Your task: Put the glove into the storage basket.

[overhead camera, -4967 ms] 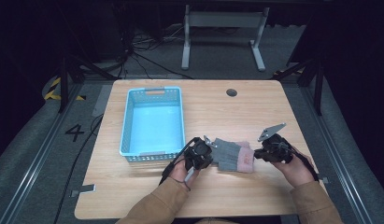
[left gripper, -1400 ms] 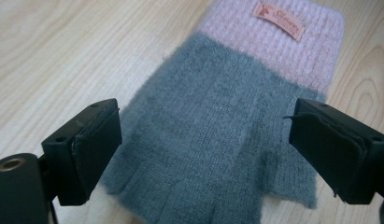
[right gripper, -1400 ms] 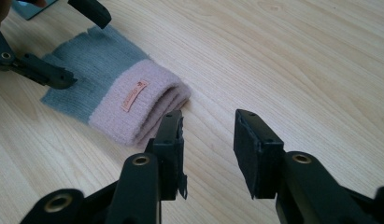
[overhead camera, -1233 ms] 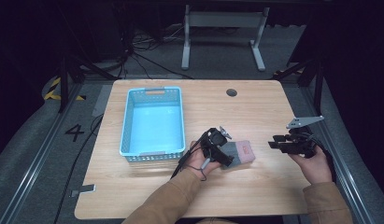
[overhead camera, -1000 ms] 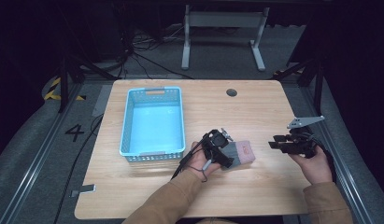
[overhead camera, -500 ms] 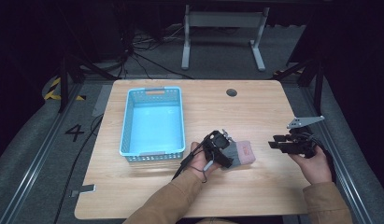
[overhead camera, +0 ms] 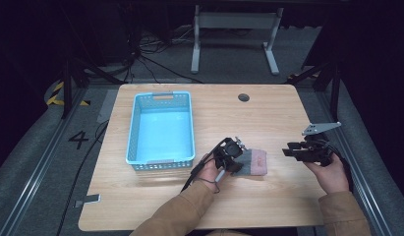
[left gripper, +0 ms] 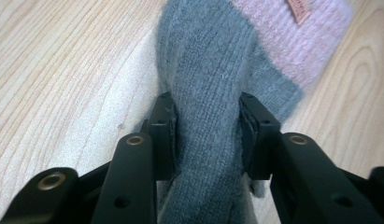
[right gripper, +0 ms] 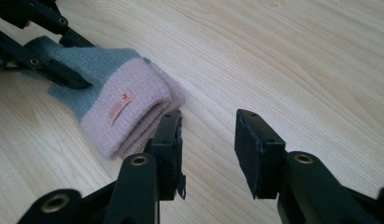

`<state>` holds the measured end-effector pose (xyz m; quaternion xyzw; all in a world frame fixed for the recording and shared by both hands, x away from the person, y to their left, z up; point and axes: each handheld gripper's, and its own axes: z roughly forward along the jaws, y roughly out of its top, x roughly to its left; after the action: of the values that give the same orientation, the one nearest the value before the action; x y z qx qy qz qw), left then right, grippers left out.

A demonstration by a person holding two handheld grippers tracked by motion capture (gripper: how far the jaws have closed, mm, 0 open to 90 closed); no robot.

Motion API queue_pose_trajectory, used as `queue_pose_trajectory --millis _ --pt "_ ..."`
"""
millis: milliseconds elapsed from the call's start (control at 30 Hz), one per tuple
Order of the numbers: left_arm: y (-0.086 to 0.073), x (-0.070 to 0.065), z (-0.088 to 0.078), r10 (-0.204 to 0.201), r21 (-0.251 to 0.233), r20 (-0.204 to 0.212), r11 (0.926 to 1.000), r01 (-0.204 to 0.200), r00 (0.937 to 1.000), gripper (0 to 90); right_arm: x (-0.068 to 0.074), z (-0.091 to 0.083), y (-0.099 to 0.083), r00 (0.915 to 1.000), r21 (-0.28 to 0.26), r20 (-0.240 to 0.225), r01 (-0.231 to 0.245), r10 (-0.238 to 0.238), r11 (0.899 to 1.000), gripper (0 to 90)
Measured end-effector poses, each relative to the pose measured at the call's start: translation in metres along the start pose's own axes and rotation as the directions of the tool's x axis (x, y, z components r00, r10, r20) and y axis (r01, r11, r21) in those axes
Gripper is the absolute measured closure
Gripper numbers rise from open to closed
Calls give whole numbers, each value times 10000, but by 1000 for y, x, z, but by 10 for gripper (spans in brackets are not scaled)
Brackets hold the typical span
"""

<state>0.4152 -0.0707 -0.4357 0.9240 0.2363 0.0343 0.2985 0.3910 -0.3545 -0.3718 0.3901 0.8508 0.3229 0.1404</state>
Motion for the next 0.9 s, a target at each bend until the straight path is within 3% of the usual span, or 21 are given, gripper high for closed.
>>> queue_pose_trajectory --millis 67,433,700,900 --pt "0 4 -4 -69 31 307 10000 68 9995 649 -1 1 1 10000 -11 -31 -16 16 10000 617" --pt "3 4 -39 315 -264 459 9992 -303 9984 656 -1 5 9 9998 -88 -154 100 -102 9999 619" --pt "2 10 -72 279 -489 180 9984 -270 9994 654 -2 10 19 9992 -208 -304 271 -277 9994 619" --pt "-2 22 -95 -32 -718 -155 9974 21 9999 654 -3 17 28 9980 -243 -468 404 -415 9989 619"
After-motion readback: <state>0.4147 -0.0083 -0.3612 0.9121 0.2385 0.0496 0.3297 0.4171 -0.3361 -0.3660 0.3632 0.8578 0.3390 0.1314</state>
